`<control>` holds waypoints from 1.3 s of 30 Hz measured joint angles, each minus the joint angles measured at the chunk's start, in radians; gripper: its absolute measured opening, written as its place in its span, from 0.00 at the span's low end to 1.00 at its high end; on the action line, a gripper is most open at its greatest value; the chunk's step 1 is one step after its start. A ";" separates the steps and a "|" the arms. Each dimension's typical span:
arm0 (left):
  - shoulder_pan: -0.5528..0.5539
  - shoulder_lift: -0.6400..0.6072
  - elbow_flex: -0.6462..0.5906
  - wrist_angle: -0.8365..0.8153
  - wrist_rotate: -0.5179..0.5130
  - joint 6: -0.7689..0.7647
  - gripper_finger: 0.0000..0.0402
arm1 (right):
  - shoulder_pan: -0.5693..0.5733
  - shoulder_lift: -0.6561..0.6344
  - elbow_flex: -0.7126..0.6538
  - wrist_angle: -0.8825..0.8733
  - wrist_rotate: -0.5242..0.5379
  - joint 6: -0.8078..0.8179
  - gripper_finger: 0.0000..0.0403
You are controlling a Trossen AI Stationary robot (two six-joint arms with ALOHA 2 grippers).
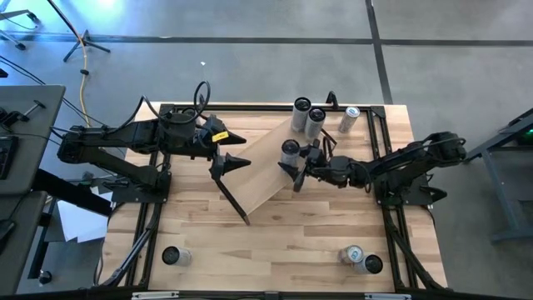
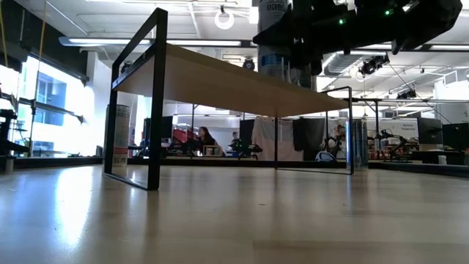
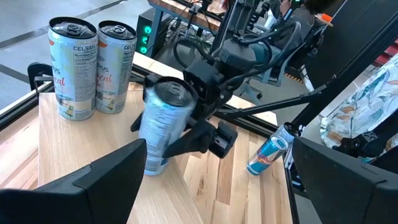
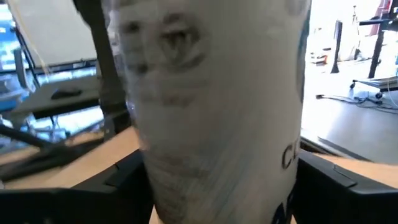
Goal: Place canned beverage on shelf
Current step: Put the top white-blue soda can on the shelf
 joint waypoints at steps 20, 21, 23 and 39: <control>0.000 0.000 0.000 0.000 0.000 0.000 0.92 | 0.018 0.001 -0.001 -0.042 0.018 0.008 0.99; 0.000 0.000 0.000 0.000 0.001 0.000 0.92 | 0.022 0.001 -0.001 -0.044 0.018 0.008 0.99; 0.000 0.000 0.000 0.000 0.001 -0.001 0.92 | 0.031 0.000 -0.001 -0.044 0.020 0.008 0.99; 0.000 0.000 0.000 -0.047 0.002 0.000 0.92 | 0.064 -0.151 0.000 -0.318 0.046 0.014 0.99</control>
